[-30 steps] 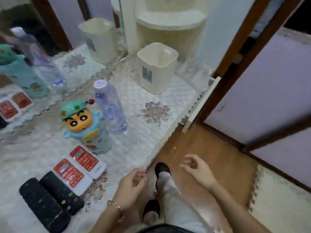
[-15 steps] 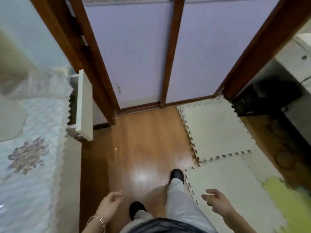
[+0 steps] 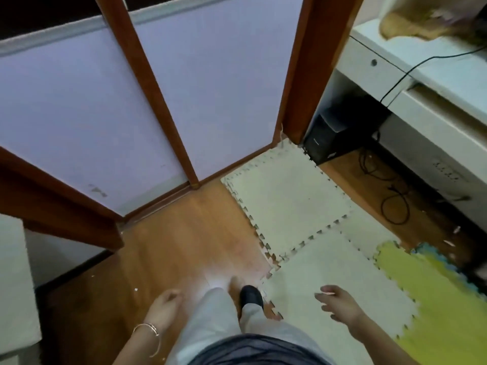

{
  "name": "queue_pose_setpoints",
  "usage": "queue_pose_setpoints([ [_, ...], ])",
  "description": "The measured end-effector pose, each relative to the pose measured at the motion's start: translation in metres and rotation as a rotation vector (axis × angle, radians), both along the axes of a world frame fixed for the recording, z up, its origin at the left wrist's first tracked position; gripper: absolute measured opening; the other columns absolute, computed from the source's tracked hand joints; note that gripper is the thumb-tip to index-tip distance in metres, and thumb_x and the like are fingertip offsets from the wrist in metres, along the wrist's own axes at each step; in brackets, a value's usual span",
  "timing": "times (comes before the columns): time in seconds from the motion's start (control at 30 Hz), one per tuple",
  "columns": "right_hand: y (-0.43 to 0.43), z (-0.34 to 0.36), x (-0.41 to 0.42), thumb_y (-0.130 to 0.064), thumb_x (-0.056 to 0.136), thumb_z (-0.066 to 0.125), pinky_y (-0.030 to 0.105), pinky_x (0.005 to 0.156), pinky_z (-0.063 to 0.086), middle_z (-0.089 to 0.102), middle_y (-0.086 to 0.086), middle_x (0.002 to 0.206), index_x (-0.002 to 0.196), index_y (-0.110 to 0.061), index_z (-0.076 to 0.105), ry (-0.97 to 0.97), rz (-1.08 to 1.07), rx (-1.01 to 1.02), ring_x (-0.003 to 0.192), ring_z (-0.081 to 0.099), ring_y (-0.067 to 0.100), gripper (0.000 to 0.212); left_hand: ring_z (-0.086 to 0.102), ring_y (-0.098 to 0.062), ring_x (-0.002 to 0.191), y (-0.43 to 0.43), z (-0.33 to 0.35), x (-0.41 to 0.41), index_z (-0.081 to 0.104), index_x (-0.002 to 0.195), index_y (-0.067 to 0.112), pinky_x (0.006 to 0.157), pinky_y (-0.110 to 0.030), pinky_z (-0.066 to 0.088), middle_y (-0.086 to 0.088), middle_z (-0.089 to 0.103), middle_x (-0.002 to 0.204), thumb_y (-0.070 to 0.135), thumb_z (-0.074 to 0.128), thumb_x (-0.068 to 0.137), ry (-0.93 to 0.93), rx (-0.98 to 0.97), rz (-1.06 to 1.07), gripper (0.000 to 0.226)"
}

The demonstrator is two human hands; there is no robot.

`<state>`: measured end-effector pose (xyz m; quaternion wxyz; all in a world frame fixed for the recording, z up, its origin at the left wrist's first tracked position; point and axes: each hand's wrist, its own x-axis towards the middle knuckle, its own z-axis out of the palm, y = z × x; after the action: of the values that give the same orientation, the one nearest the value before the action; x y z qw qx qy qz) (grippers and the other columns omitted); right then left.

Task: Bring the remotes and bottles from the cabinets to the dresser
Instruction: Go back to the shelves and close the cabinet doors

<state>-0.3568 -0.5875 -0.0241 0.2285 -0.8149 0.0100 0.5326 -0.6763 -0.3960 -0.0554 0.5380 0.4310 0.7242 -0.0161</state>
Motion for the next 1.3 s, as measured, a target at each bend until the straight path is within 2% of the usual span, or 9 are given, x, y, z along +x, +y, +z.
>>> queue_pose_setpoints([
  [0.1,0.028,-0.001,0.028,-0.019,0.086,0.062,0.029,0.068,0.041,0.056,0.003,0.088,0.112,-0.01,0.054,-0.013,-0.064,0.068,0.084,0.057,0.022,0.028,0.062,-0.028,0.099,0.031,0.006,0.029,0.061,0.101,0.013,0.076,-0.029,0.049,-0.014,0.065,0.111,0.016,0.058,0.088,-0.048,-0.054,-0.077,0.014],
  [0.23,0.058,-0.008,0.048,-0.019,0.086,0.062,0.028,0.066,0.042,0.06,0.009,0.098,0.113,-0.01,0.054,0.02,-0.155,0.056,0.085,0.058,0.022,0.03,0.057,-0.024,0.086,0.077,0.007,0.061,0.055,0.116,-0.008,0.056,-0.02,0.047,-0.015,0.06,0.1,0.004,0.054,0.089,-0.03,-0.053,-0.103,0.03],
  [0.37,0.088,-0.015,0.066,-0.019,0.086,0.062,0.026,0.06,0.038,0.059,0.011,0.101,0.116,-0.007,0.055,0.06,-0.264,-0.02,0.077,0.055,0.021,0.032,0.061,-0.009,0.041,0.141,0.001,0.103,0.051,0.113,-0.006,0.032,-0.007,0.041,-0.01,0.053,0.075,-0.002,0.047,0.091,-0.053,-0.142,-0.122,0.022],
  [0.5,0.128,-0.016,0.083,-0.019,0.086,0.062,0.026,0.059,0.035,0.058,0.01,0.094,0.116,-0.006,0.054,0.07,-0.313,-0.062,0.076,0.053,0.021,0.033,0.05,-0.017,0.06,0.222,-0.005,0.156,0.054,0.119,-0.01,0.039,-0.015,0.043,-0.009,0.056,0.076,0.001,0.05,0.09,-0.005,-0.098,-0.243,0.031],
  [0.63,0.18,-0.007,0.111,-0.018,0.087,0.061,0.03,0.076,0.041,0.06,0.011,0.101,0.11,-0.013,0.053,-0.029,-0.407,0.034,0.088,0.057,0.024,0.025,0.048,-0.015,0.06,0.309,-0.003,0.227,0.059,0.11,-0.004,0.049,-0.02,0.044,-0.003,0.054,0.068,0.009,0.05,0.091,-0.01,-0.068,-0.359,0.024],
  [0.77,0.207,-0.002,0.134,-0.018,0.087,0.06,0.032,0.082,0.041,0.061,0.012,0.106,0.112,-0.014,0.053,-0.064,-0.508,0.068,0.094,0.059,0.025,0.027,0.056,-0.022,0.074,0.354,0.001,0.297,0.061,0.105,0.006,0.058,-0.025,0.041,-0.011,0.061,0.087,0.011,0.054,0.088,-0.107,-0.022,-0.436,0.019],
  [1.1,0.208,-0.018,0.197,-0.011,0.085,0.06,0.028,0.06,0.039,0.059,0.013,0.085,0.094,-0.008,0.057,0.093,-0.745,-0.112,0.067,0.051,0.024,0.01,0.057,-0.021,0.069,0.386,-0.021,0.383,0.061,0.111,0.002,0.058,-0.028,0.042,-0.011,0.063,0.085,0.013,0.055,0.088,0.063,-0.186,-0.641,0.026],
  [1.2,0.218,-0.013,0.247,-0.011,0.084,0.054,0.026,0.057,0.029,0.046,0.009,0.071,0.071,-0.01,0.046,0.177,-0.673,-0.155,0.063,0.039,0.022,0.016,0.054,-0.023,0.064,0.391,-0.015,0.422,0.06,0.089,0.004,0.055,-0.027,0.037,-0.016,0.059,0.091,0.011,0.053,0.09,0.088,-0.23,-0.597,0.01],
  [1.3,0.232,0.0,0.313,-0.013,0.086,0.055,0.024,0.056,0.027,0.05,0.007,0.071,0.079,-0.009,0.052,0.136,-0.634,-0.091,0.059,0.041,0.019,0.008,0.056,-0.025,0.068,0.396,0.001,0.476,0.056,0.07,0.008,0.056,-0.026,0.036,-0.016,0.059,0.087,0.013,0.062,0.083,0.074,-0.196,-0.617,0.014],
])
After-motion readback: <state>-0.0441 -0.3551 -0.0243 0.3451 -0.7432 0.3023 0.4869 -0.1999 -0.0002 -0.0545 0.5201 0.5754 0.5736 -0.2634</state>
